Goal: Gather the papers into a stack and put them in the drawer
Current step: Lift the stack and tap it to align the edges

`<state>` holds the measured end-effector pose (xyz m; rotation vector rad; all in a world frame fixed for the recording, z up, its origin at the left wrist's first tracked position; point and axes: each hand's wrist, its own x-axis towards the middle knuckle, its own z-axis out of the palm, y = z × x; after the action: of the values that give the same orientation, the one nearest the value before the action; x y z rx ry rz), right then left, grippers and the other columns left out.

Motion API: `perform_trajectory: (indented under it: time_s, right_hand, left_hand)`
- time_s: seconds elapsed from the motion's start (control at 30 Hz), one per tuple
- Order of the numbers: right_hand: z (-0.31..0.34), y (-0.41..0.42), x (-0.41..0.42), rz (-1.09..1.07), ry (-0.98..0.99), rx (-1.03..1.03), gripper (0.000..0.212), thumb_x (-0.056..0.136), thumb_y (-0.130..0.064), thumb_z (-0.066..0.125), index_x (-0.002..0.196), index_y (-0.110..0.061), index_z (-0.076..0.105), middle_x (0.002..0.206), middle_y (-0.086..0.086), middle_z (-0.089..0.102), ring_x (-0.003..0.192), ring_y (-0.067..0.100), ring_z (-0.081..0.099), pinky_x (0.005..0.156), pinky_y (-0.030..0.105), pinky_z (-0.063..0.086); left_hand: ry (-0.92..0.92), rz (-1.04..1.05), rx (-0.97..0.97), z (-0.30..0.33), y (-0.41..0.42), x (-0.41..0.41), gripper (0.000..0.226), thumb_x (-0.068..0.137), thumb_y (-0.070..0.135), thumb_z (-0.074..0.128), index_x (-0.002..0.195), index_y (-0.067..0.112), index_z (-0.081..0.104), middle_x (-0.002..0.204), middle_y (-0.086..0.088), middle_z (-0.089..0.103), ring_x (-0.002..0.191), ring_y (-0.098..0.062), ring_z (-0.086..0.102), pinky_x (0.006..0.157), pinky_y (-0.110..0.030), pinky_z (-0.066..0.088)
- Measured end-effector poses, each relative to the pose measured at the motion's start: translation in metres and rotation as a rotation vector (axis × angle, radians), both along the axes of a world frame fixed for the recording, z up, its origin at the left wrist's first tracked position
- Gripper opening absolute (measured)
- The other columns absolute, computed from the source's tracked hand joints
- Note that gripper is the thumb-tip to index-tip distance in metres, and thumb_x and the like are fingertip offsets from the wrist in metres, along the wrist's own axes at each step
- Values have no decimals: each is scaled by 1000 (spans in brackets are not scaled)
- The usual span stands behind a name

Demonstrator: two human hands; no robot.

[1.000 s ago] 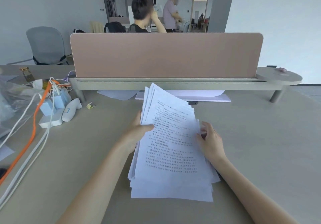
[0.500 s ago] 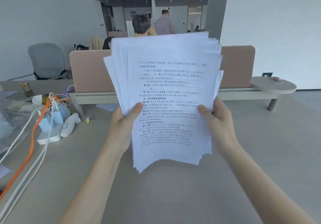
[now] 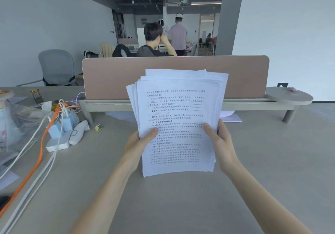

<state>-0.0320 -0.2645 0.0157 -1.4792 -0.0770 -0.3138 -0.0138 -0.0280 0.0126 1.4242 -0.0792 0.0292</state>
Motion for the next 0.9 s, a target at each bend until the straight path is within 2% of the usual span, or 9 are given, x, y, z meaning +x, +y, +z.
perform_trajectory:
  time_s: [0.2, 0.33, 0.43, 0.53, 0.63, 0.7, 0.77, 0.83, 0.9]
  right_hand:
    - [-6, 4, 1, 24, 13, 2, 27, 102, -25, 57, 128, -26, 62, 121, -11, 74, 113, 9, 70, 96, 35, 53]
    - [4, 3, -1, 73, -39, -14, 31, 101, -25, 57, 132, -24, 59, 125, -8, 73, 113, 11, 70, 91, 32, 55]
    - [21, -1, -1, 69, -106, -23, 26, 101, -24, 58, 126, -22, 59, 121, -8, 73, 109, 8, 71, 82, 25, 57]
    - [46, -4, 0, 42, -179, -38, 11, 100, -24, 60, 109, -20, 56, 105, -11, 70, 96, 5, 69, 76, 24, 55]
    - [71, -6, 2, 5, -294, -107, 16, 100, -23, 61, 113, -21, 53, 112, -8, 63, 103, 8, 65, 90, 33, 53]
    - [86, -6, 1, -42, -382, -216, 35, 99, -26, 61, 132, -25, 48, 129, -19, 56, 121, -4, 54, 103, 21, 44]
    - [99, -6, 0, -94, -458, -314, 53, 99, -26, 61, 147, -28, 37, 142, -33, 40, 134, -18, 35, 111, 9, 30]
    - [105, -7, -1, -100, -548, -352, 64, 99, -22, 62, 151, -32, 27, 149, -35, 31, 145, -6, 29, 121, 25, 25]
    - [106, -9, -1, -106, -608, -395, 62, 97, -18, 64, 146, -39, 32, 148, -21, 42, 136, 9, 47, 117, 38, 36]
  left_hand:
    - [-25, 43, 72, -3, -9, 4, 17, 85, 18, 75, 99, 29, 73, 96, 13, 80, 98, -10, 74, 90, -35, 55]
    - [-93, 59, -32, 3, -6, 4, 23, 80, 18, 77, 103, 22, 74, 105, 2, 80, 100, -18, 74, 89, -40, 56]
    - [-142, 35, -71, 5, -3, 2, 31, 77, 19, 73, 109, 18, 73, 111, -3, 78, 104, -22, 73, 86, -38, 57]
    - [-151, 25, -69, 6, -4, -1, 27, 76, 20, 73, 103, 22, 76, 108, -1, 79, 104, -22, 74, 84, -36, 58]
    - [-190, 7, -35, 10, -6, -8, 23, 77, 21, 73, 98, 30, 79, 109, 2, 78, 104, -19, 73, 86, -36, 58]
    - [-235, -16, -4, 14, -7, -11, 25, 79, 21, 73, 101, 33, 77, 113, 3, 77, 107, -18, 72, 88, -37, 57]
    - [-273, -37, 8, 18, -8, -14, 26, 80, 19, 73, 99, 36, 78, 112, 4, 77, 107, -17, 72, 87, -35, 58]
    - [-290, -54, 4, 22, -9, -15, 27, 79, 18, 73, 99, 34, 78, 112, 3, 77, 106, -18, 72, 86, -33, 59]
    - [-282, -62, -17, 23, -9, -15, 26, 78, 17, 73, 102, 29, 76, 112, 1, 78, 106, -19, 73, 84, -33, 59]
